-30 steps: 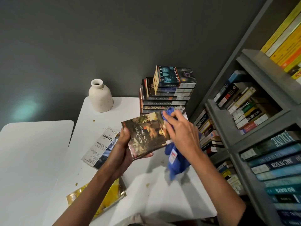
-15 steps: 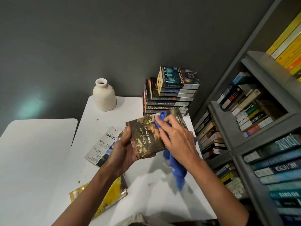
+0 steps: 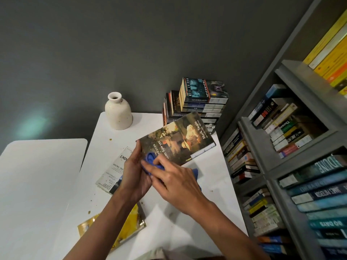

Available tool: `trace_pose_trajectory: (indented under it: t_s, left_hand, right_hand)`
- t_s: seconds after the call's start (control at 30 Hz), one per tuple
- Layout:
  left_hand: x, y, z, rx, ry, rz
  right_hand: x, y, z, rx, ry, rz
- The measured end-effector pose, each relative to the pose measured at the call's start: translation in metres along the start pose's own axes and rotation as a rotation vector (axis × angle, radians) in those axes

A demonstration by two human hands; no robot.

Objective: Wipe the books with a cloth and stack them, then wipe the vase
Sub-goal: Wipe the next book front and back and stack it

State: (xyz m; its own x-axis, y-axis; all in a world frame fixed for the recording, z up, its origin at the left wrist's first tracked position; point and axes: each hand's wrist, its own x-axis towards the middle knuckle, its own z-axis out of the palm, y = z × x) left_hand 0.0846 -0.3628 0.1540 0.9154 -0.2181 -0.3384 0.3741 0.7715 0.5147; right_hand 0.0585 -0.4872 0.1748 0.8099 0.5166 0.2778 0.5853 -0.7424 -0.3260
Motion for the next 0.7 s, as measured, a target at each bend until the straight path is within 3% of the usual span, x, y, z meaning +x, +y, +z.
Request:
trace_pose_trajectory:
  t_s: [0.13,0.3,0.47,0.53,0.6,0.7]
  left_hand:
    - [0.004,0.003,0.001,-0.029,-0.011,0.002]
    - [0.009,0.001,-0.001,0.015,-0.003,0.018]
    - [0.011,-0.009,0.009,-0.008,-0.013,0.038]
    - [0.012,-0.009,0.01,-0.013,-0.029,0.07]
    - [0.011,-0.01,0.011,0.0,-0.032,0.103]
    - [0.012,-0.014,0.01,0.007,0.0,0.126]
  right_hand:
    - [-0.019,0.019,-0.001,0.102,0.076,0.003]
    - [-0.015,0.065,-0.017,0.026,0.333,0.275]
    - [-0.018,0.03,0.013,-0.008,0.293,0.068]
    - [-0.021,0.035,0.021,0.031,0.373,0.198]
    - [-0.013,0.042,0.019,0.227,0.529,0.412]
    - [0.006,0.051,0.005,0.414,0.783,0.56]
